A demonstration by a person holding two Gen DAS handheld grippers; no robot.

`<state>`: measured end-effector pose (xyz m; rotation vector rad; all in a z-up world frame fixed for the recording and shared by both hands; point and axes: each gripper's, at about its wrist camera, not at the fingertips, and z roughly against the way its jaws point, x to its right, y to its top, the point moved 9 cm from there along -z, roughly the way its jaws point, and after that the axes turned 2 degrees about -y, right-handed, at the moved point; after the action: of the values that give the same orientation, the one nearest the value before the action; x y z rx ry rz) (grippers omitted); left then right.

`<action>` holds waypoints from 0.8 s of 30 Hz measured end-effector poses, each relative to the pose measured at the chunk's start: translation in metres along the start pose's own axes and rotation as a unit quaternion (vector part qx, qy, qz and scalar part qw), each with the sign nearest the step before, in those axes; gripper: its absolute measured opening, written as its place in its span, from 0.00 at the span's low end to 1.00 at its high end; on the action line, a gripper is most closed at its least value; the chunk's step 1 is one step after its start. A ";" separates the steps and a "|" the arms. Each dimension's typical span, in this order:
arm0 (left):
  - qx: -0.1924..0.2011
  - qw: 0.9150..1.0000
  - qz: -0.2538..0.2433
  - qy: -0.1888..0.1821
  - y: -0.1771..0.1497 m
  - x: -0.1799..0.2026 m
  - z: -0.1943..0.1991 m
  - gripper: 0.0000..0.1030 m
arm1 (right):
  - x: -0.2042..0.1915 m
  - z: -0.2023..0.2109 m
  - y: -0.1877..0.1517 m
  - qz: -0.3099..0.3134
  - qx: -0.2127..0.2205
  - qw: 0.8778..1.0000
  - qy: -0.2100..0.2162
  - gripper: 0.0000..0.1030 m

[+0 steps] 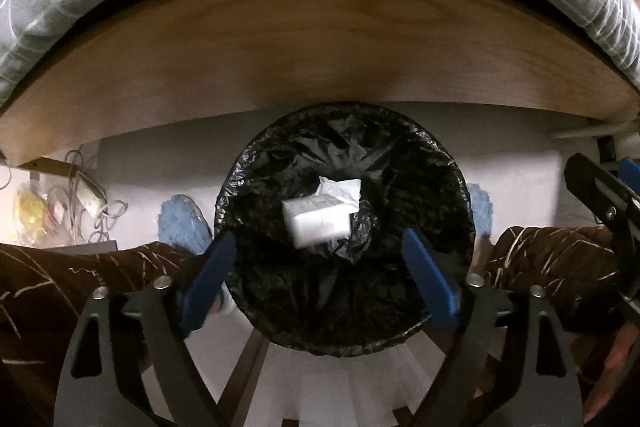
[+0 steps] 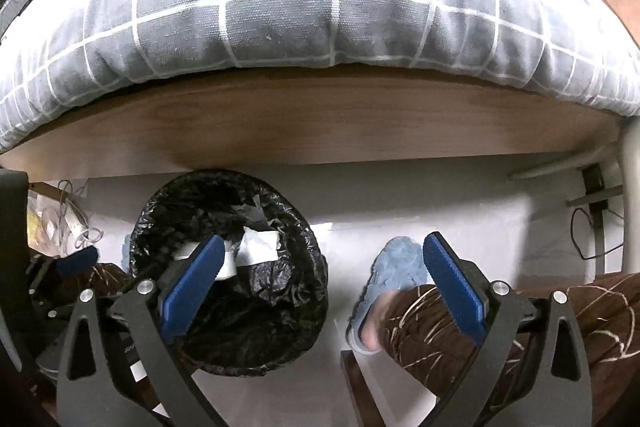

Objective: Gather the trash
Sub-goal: 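Move both open tools back up toward the trash on the bed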

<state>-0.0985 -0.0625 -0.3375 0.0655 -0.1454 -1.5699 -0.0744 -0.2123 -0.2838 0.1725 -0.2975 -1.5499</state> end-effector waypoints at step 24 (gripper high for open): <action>0.106 0.994 0.014 0.021 0.026 -0.030 0.062 0.94 | -0.012 0.047 0.027 0.016 0.076 0.997 0.006 0.93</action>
<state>-0.0810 -0.0289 -0.2741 0.2627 -0.2785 -1.5203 -0.0626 -0.1965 -0.2324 0.2947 -0.4085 -1.4942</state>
